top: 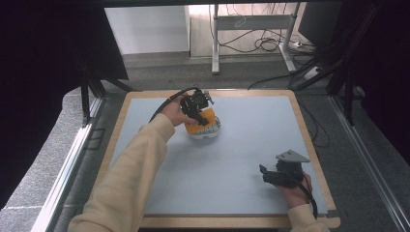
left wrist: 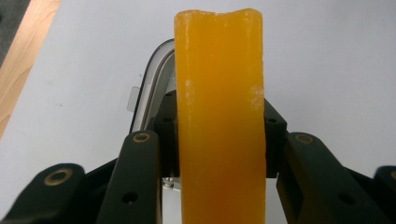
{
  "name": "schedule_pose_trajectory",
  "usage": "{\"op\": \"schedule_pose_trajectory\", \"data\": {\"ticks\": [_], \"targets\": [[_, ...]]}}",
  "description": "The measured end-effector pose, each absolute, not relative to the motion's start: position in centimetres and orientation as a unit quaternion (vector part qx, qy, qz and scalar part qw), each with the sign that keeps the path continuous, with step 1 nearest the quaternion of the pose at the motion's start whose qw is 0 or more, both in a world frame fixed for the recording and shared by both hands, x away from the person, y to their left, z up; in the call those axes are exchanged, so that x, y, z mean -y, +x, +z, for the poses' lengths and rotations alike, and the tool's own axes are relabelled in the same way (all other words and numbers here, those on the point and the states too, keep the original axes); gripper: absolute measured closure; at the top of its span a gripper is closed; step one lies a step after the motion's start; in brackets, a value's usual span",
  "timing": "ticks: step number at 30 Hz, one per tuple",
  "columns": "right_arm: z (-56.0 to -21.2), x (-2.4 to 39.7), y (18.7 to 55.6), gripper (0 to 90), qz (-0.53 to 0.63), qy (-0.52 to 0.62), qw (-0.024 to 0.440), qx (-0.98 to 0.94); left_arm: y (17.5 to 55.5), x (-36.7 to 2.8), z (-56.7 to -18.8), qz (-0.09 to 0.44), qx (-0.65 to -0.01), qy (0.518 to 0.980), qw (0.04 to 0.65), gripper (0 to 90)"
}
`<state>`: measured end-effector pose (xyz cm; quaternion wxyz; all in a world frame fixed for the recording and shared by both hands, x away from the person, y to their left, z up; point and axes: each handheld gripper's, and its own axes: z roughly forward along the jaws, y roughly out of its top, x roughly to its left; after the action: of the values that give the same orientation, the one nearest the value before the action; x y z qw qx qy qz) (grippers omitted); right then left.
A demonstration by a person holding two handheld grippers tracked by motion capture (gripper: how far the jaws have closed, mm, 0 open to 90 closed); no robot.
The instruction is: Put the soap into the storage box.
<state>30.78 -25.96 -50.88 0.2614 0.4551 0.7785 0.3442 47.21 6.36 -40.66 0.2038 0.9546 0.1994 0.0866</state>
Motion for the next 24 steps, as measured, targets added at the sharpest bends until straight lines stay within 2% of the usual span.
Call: {"op": "schedule_pose_trajectory", "data": {"ticks": [24], "targets": [[-51.1,26.3,30.8,14.3,0.339,0.457,0.263,-0.779,50.0,-5.1,-43.4,0.074,-0.160,0.968,0.179,62.1]]}}
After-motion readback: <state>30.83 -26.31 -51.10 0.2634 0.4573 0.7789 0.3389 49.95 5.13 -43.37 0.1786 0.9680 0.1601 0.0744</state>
